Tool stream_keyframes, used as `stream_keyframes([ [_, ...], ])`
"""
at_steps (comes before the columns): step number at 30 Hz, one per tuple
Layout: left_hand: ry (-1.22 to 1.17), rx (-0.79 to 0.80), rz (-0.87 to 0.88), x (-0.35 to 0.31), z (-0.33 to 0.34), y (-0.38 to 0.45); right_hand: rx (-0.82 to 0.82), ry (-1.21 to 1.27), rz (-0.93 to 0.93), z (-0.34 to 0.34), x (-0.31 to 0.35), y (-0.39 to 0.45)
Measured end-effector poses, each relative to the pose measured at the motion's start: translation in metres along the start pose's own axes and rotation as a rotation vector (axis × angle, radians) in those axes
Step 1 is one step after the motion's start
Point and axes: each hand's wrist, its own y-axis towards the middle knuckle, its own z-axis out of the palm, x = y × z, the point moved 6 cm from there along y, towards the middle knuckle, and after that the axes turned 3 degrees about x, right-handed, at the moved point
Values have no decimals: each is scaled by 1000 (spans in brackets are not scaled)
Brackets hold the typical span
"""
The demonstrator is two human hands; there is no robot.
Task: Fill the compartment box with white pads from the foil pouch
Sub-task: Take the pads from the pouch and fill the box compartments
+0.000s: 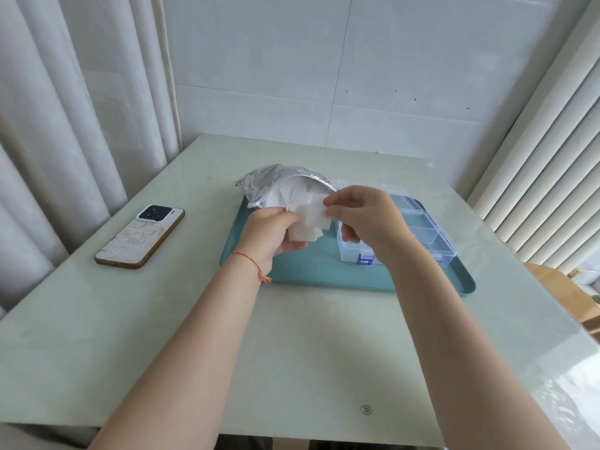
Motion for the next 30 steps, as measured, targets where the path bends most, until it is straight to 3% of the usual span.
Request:
stream_keyframes([
  [4, -41, 126, -22, -3, 11, -5, 64, -126, -44, 5, 0, -6],
  [16, 76, 216, 6, -6, 23, -16, 80, -367, -235, 12, -1, 0],
  [20, -7, 237, -38, -8, 25, -18, 35, -259, -193, 9, -3, 2],
  [24, -274, 359, -138, -6, 38, -23, 37, -285, -248, 1, 5, -5],
  [27, -349, 409, -188, -4, 44, -25, 160, -356, -301, 2, 10, -14],
  [30, -323, 518, -238, -6, 57, -30, 267, -625, -325, 11, 9, -20],
])
